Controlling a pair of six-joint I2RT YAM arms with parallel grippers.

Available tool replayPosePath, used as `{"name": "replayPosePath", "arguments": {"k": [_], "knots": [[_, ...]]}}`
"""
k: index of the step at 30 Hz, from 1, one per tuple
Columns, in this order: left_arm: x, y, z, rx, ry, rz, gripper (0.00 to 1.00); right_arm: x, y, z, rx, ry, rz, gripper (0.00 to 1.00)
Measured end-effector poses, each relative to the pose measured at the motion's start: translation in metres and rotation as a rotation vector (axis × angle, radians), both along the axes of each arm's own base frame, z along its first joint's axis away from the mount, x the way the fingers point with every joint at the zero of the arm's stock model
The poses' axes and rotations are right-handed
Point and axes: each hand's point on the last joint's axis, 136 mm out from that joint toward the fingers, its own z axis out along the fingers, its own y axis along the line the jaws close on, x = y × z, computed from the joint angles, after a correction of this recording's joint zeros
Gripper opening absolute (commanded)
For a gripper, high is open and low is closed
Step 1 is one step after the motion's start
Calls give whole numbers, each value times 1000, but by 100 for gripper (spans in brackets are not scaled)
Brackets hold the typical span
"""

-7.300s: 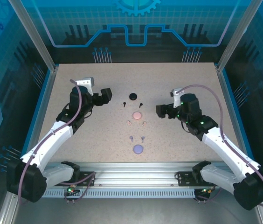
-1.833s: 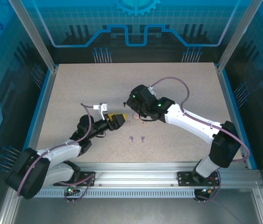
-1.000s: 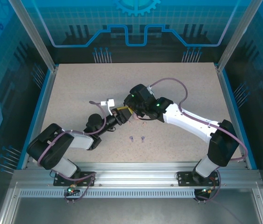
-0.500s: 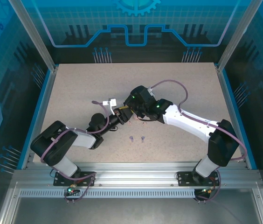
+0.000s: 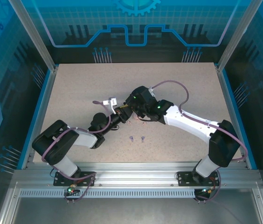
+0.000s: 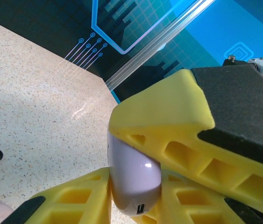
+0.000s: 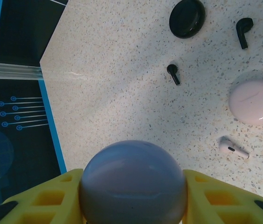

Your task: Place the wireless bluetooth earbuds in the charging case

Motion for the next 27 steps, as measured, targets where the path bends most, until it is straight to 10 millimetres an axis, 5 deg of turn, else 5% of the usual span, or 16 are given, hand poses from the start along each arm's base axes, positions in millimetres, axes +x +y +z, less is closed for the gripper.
{"name": "replayPosePath", "arguments": {"k": [4,11,16,22,27], "knots": [[0,-1,1,9,-13,0,18,1,-1,1,6,-12,-6,42],[2,-3,7,-1,-24,4,8,-1,-5,6,18,-13,-8,75],[4,-1,11,-14,-31,17,5,-4,-14,25,22,-49,4,82],[-3,-2,15,-23,-27,-14,1,-8,-48,72,14,-172,20,84],[-19,-6,29,-10,-30,-84,0,-15,-89,83,-63,-265,50,85]]}}
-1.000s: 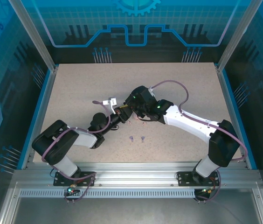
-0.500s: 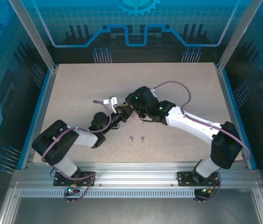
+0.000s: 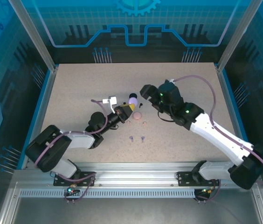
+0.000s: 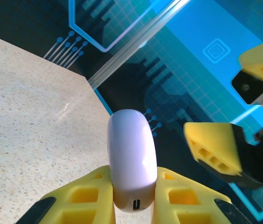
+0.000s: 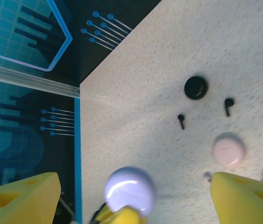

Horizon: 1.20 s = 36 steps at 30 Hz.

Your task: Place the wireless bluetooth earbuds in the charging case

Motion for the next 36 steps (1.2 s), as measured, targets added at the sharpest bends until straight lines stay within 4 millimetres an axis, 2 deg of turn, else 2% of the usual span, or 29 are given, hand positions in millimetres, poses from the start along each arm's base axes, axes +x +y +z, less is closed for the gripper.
{"name": "replayPosePath", "arguments": {"k": [4,8,11,14,18,24,36], "knots": [[-16,3,16,43,-24,-43,0,-7,-32,-19,-91,-24,30,86],[-29,5,24,135,-31,-73,0,-19,-47,-36,-167,-61,104,86],[-34,6,35,191,-56,-93,0,-29,-49,-42,-203,-106,170,86],[-36,7,36,232,-58,-115,0,-38,-44,-47,-219,-158,248,86],[-39,7,20,279,-14,-157,0,-47,-33,-53,-221,-213,350,86],[-45,7,3,312,29,-224,0,-49,-9,-50,-190,-281,481,86],[-56,-1,4,296,43,-344,0,-50,30,-63,-139,-312,672,83]]}}
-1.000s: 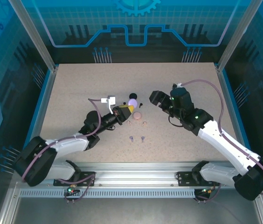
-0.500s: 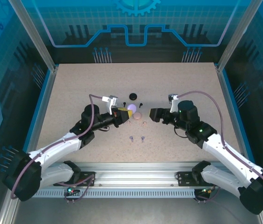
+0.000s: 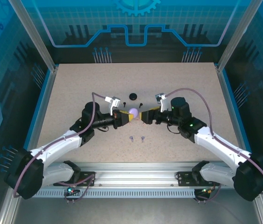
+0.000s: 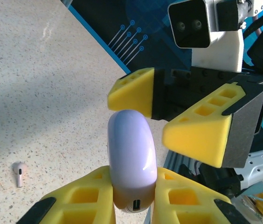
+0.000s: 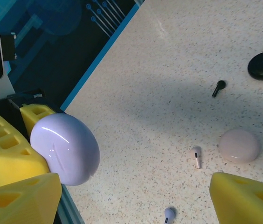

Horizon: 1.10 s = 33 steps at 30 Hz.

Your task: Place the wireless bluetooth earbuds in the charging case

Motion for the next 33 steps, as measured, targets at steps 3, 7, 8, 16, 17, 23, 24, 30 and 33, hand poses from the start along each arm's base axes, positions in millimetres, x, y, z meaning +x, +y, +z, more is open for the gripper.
{"name": "replayPosePath", "arguments": {"k": [3,7,8,16,17,23,24,30,33], "knots": [[0,-2,-2,0,8,-13,0,-2,5,-1,4,-3,22,82],[0,-4,-4,2,17,-22,0,-5,10,3,13,-16,41,81],[0,-4,-5,3,21,-26,0,-5,10,3,14,-19,43,81],[0,-7,-5,-11,27,-41,0,1,14,-4,10,-13,41,75],[1,-7,-4,-13,29,-40,0,1,15,-5,10,-11,42,74],[3,-5,-4,-20,46,-29,0,6,17,-5,22,-11,35,66],[3,-5,-4,-21,50,-27,0,6,17,-5,24,-11,32,64],[2,-5,1,-39,50,-33,0,20,7,-10,29,15,-41,62],[0,-5,11,-55,23,-46,0,23,0,-17,18,33,-76,62]]}}
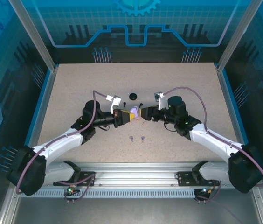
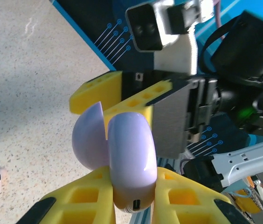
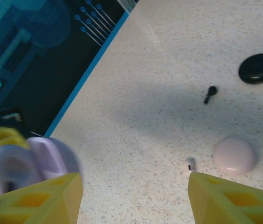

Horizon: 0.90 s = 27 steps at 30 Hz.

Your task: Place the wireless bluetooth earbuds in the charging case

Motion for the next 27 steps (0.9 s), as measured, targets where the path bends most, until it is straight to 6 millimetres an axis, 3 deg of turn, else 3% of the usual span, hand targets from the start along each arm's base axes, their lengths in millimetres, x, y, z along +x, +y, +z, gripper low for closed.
{"name": "replayPosePath", "arguments": {"k": [3,11,27], "knots": [[0,-1,6,-11,-20,-3,0,-7,-6,2,1,-1,-7,63],[-2,-2,11,-25,-29,-17,0,-26,-21,43,96,-86,9,62],[-3,-8,25,-106,-24,-59,0,-30,-2,26,148,20,112,51]]}}
